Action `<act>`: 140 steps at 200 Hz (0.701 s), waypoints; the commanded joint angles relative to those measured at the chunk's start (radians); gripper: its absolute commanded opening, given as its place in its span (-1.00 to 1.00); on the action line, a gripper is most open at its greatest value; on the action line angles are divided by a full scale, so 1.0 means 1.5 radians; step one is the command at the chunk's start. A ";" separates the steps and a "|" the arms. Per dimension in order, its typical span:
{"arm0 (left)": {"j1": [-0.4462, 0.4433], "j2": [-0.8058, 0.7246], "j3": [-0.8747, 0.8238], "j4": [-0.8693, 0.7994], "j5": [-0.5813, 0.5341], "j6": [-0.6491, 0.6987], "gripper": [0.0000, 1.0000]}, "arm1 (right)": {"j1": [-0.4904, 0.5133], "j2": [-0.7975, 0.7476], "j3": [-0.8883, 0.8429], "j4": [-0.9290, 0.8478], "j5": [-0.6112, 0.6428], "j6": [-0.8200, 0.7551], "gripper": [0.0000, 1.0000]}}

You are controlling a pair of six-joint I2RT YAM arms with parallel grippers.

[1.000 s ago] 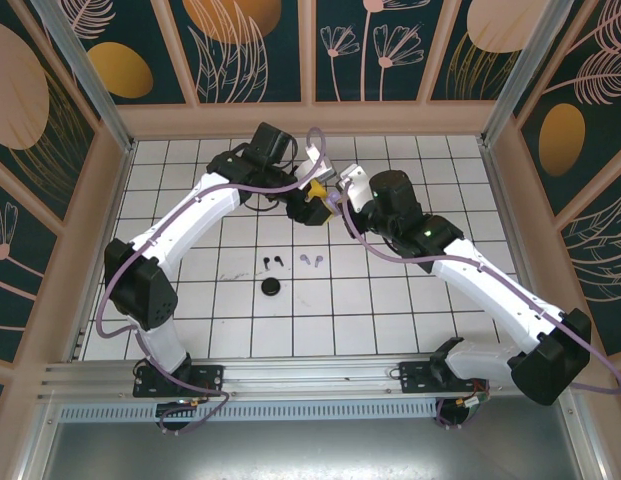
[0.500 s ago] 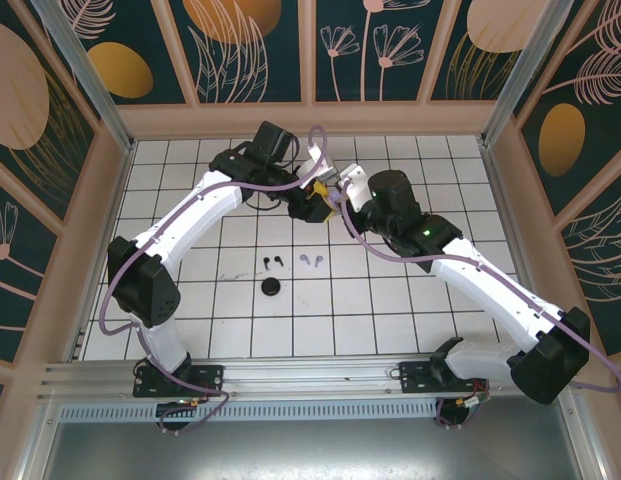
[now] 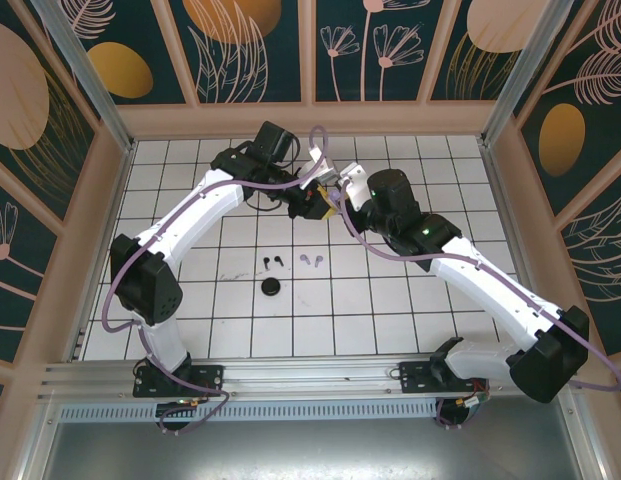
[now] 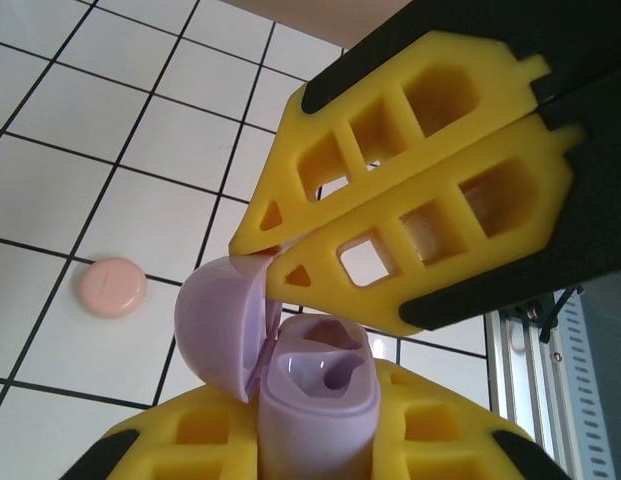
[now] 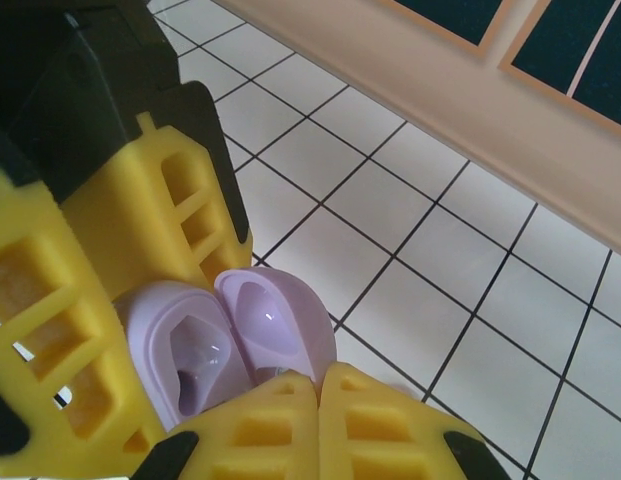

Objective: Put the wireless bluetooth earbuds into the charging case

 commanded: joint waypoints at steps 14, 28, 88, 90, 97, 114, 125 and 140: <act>0.004 0.020 0.016 -0.010 0.000 0.018 -0.93 | 0.007 0.003 0.031 0.005 -0.010 0.003 -1.00; 0.004 0.020 0.012 -0.006 0.001 0.017 -1.00 | 0.008 0.002 0.030 0.006 -0.010 0.004 -1.00; 0.004 0.003 -0.035 0.051 0.001 -0.001 -1.00 | 0.008 -0.001 0.031 0.010 -0.006 0.007 -1.00; 0.004 0.001 -0.036 0.053 0.000 -0.002 -1.00 | 0.008 -0.001 0.031 0.009 -0.006 0.008 -1.00; 0.004 0.000 -0.040 0.058 -0.001 -0.004 -1.00 | 0.008 -0.001 0.031 0.010 -0.005 0.008 -1.00; 0.004 -0.005 -0.048 0.069 -0.002 -0.005 -1.00 | 0.007 -0.001 0.031 0.012 -0.004 0.009 -1.00; 0.004 -0.008 -0.051 0.075 -0.004 -0.007 -1.00 | 0.008 0.000 0.032 0.012 -0.004 0.009 -1.00; 0.003 -0.012 -0.058 0.084 -0.008 -0.010 -1.00 | 0.008 0.000 0.034 0.013 -0.004 0.010 -1.00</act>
